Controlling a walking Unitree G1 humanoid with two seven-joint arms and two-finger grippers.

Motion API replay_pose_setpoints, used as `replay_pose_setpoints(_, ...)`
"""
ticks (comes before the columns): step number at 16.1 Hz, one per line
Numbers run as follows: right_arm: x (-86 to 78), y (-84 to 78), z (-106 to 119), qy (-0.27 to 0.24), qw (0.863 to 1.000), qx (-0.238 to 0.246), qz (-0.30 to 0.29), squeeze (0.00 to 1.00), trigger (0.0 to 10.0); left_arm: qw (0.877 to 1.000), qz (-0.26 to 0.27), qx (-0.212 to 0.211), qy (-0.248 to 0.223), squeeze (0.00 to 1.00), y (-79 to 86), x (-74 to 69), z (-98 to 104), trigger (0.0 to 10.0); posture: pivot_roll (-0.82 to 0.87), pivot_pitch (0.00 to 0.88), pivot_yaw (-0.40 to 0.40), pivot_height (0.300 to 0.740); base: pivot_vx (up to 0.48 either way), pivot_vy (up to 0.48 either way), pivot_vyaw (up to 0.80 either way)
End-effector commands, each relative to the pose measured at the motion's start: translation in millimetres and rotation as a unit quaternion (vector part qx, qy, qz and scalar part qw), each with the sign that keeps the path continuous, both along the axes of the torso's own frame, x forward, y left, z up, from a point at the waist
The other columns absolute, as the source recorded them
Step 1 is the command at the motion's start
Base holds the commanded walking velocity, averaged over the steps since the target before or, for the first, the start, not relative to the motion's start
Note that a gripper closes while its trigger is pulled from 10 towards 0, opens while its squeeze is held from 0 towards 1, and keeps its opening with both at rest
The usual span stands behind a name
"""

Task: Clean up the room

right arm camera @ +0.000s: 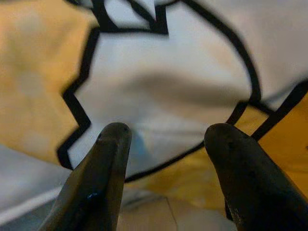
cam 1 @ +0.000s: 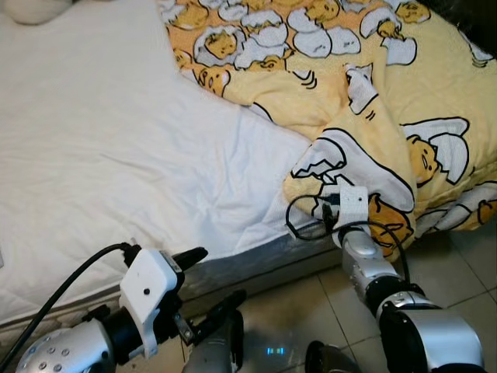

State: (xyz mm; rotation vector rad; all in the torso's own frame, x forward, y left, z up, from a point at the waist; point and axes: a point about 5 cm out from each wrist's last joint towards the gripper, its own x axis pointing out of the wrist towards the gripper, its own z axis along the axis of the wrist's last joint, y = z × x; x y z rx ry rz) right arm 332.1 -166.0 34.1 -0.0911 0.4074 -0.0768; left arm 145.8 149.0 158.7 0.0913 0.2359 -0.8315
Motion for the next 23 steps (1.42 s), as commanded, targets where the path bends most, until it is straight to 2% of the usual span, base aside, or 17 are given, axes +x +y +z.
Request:
replay_pose_setpoints(1, -1.0, 6.5, -3, 0.016, 1.0, 0.002, 0.012, 0.0, 10.0, 1.0, 0.002, 0.004, 0.003, 0.0, 0.9, -2.9, 3, 10.0, 0.35, 0.298, 0.123, 0.74, 0.0, 0.0, 0.0)
replay_pose_setpoints(4, 0.9, 12.7, -2, 0.025, 0.999, -0.009, 0.033, 0.0, 10.0, 1.0, 0.004, 0.004, 0.007, 0.0, -0.2, -4.7, 4, 10.0, 0.35, 0.311, 0.126, 0.74, 0.0, 0.0, 0.0)
replay_pose_setpoints(5, 1.2, 17.7, -3, 0.033, 0.998, -0.002, 0.046, 0.0, 4.3, 1.0, 0.006, 0.003, 0.01, 0.0, -0.9, -5.7, 4, 10.0, 0.35, 0.315, 0.127, 0.74, 0.0, 0.0, 0.0)
replay_pose_setpoints(6, 1.5, 21.8, -3, 0.037, 0.998, 0.011, 0.053, 0.0, 0.0, 1.0, 0.007, 0.003, 0.012, 0.0, -1.2, -6.4, 4, 10.0, 0.35, 0.316, 0.126, 0.74, 0.0, 0.0, 0.0)
replay_pose_setpoints(10, 0.5, 34.4, -4, 0.039, 0.996, 0.029, 0.077, 0.0, 0.0, 1.0, 0.012, 0.005, 0.016, 0.0, -0.6, -7.2, 4, 10.0, 0.35, 0.319, 0.125, 0.74, 0.0, 0.0, 0.0)
replay_pose_setpoints(13, -3.7, 36.9, -9, 0.047, 0.995, 0.037, 0.083, 0.0, 0.0, 1.0, 0.013, 0.003, 0.017, 0.0, -2.7, -6.3, 3, 10.0, 0.35, 0.319, 0.122, 0.74, 0.0, 0.0, 0.0)
replay_pose_setpoints(18, -9.6, 40.2, -15, 0.055, 0.993, 0.027, 0.098, 0.0, 0.0, 1.0, 0.006, 0.001, 0.017, 0.0, -6.7, -4.7, 1, 10.0, 0.33, 0.318, 0.125, 0.74, 0.0, 0.0, 0.0)
replay_pose_setpoints(21, -14.7, 51.4, -19, 0.056, 0.99, 0.02, 0.129, 0.0, 0.0, 1.0, 0.007, 0.0, 0.015, 0.0, -7.6, -3.1, 0, 10.0, 0.33, 0.316, 0.124, 0.74, 0.0, 0.0, 0.0)
replay_pose_setpoints(23, -12.5, 50.3, -17, 0.049, 0.991, 0.022, 0.119, 0.0, 0.0, 1.0, 0.008, -0.001, 0.015, 0.0, -7.9, -2.5, 0, 10.0, 0.32, 0.316, 0.124, 0.74, 0.0, 0.0, 0.0)
